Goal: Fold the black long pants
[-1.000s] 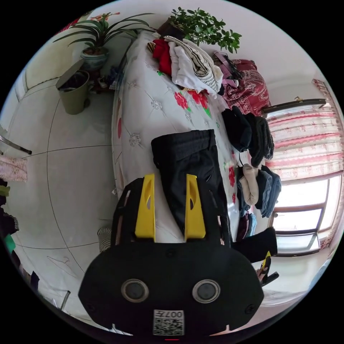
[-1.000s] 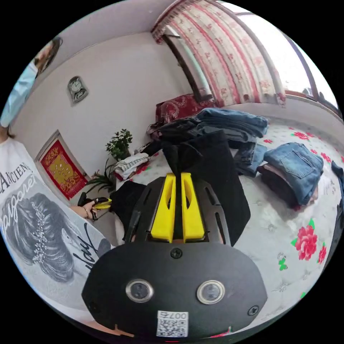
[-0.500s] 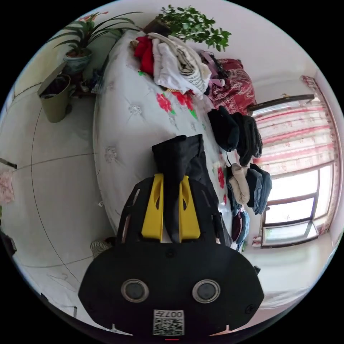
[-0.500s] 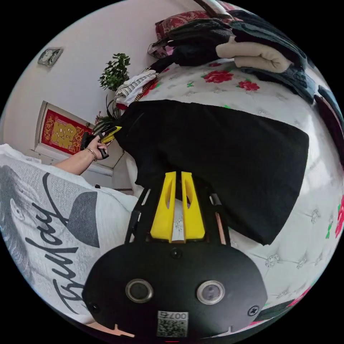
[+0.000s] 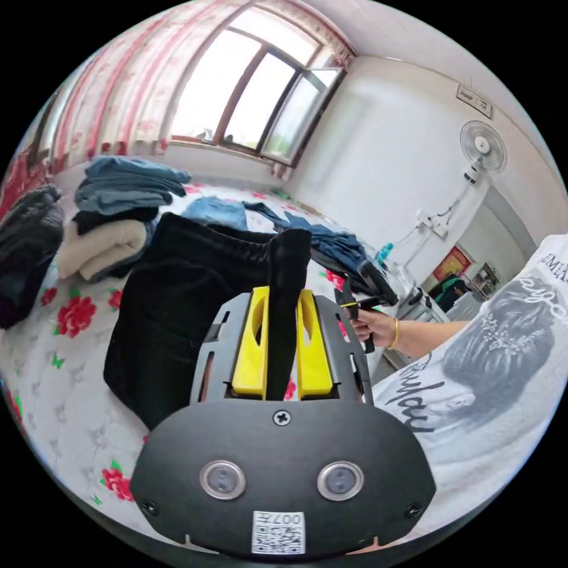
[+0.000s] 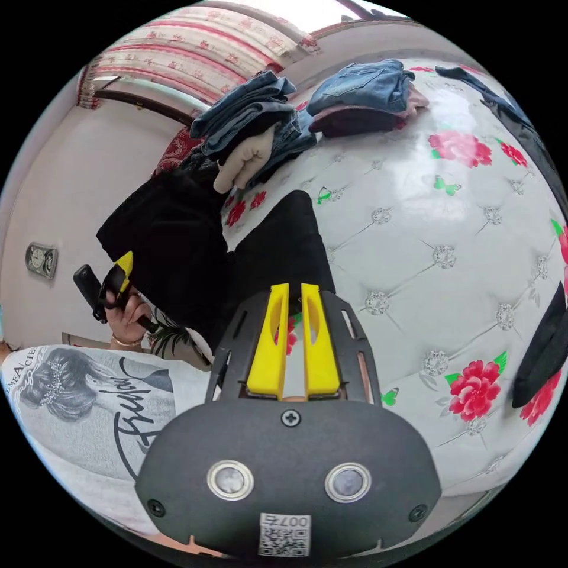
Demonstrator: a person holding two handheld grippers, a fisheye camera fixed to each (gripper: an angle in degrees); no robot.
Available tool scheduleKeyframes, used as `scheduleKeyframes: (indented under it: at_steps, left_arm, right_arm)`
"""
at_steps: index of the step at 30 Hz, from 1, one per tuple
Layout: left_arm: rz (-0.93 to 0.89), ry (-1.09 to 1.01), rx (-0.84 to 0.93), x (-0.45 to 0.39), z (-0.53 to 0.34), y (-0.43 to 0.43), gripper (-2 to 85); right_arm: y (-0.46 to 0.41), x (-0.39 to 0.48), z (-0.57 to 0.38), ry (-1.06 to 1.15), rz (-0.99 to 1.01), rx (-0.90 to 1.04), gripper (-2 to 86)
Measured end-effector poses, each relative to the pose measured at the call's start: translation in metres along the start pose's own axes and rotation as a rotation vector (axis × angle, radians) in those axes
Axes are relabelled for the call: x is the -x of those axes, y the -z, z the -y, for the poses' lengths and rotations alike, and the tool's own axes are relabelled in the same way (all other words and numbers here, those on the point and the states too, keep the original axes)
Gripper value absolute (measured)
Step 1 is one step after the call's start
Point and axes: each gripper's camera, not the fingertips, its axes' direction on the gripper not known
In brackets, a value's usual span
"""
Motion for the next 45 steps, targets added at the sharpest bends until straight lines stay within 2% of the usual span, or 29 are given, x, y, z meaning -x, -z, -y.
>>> scheduleKeyframes:
  at_steps: [2, 4, 7, 12, 15, 20, 22, 24, 27, 33, 38, 40, 41, 43, 45]
  left_arm:
    - [-0.013, 0.081, 0.143, 0.01, -0.008, -0.045, 9.6]
    - [-0.038, 0.157, 0.205, 0.021, -0.024, -0.058, 9.1]
    - [-0.02, 0.256, 0.186, 0.043, -0.055, -0.027, 9.0]
    - [0.18, 0.564, 0.13, 0.109, -0.129, 0.062, 10.5]
    - [0.149, 0.714, 0.097, 0.141, -0.159, 0.089, 12.8]
    - [-0.067, 0.772, 0.13, 0.184, -0.171, 0.068, 15.5]
    - [-0.1, 0.774, 0.163, 0.197, -0.168, 0.053, 14.6]
    - [-0.069, 0.744, 0.215, 0.206, -0.165, 0.049, 8.6]
    - [-0.212, 0.747, 0.126, 0.208, -0.154, 0.059, 6.5]
    - [-0.282, 0.543, -0.013, 0.148, -0.063, 0.035, 6.3]
    - [-0.314, 0.409, -0.216, 0.13, 0.048, -0.003, 6.3]
    - [-0.295, 0.415, -0.297, 0.138, 0.096, -0.023, 6.3]
    - [-0.247, 0.423, -0.317, 0.148, 0.127, -0.037, 6.6]
    - [-0.143, 0.392, -0.267, 0.165, 0.166, -0.064, 7.2]
    - [-0.077, 0.429, -0.092, 0.187, 0.18, -0.097, 7.0]
  right_arm:
    - [0.003, -0.016, -0.001, -0.046, 0.018, -0.002, 3.2]
    - [0.002, -0.035, -0.001, -0.095, 0.013, 0.017, 4.0]
    - [0.001, -0.059, 0.003, -0.12, 0.088, 0.022, 6.0]
    - [-0.002, -0.096, 0.031, -0.142, 0.141, -0.009, 9.6]
    - [-0.017, -0.111, 0.07, -0.107, 0.133, 0.024, 11.1]
    - [-0.075, -0.127, 0.135, -0.083, 0.275, 0.197, 10.7]
    - [-0.102, -0.13, 0.156, -0.092, 0.329, 0.31, 9.5]
    - [-0.11, -0.136, 0.168, -0.103, 0.333, 0.377, 8.4]
    - [-0.101, -0.129, 0.19, -0.05, 0.338, 0.442, 6.8]
    - [-0.018, -0.066, 0.289, 0.189, 0.171, 0.458, 5.8]
    - [0.089, 0.027, 0.424, 0.426, -0.118, 0.337, 6.1]
    - [0.117, 0.076, 0.49, 0.48, -0.377, 0.209, 6.7]
    - [0.123, 0.085, 0.504, 0.475, -0.442, 0.141, 6.9]
    - [0.146, 0.098, 0.534, 0.407, -0.601, -0.178, 7.5]
    - [0.142, 0.081, 0.534, 0.345, -0.525, -0.283, 7.5]
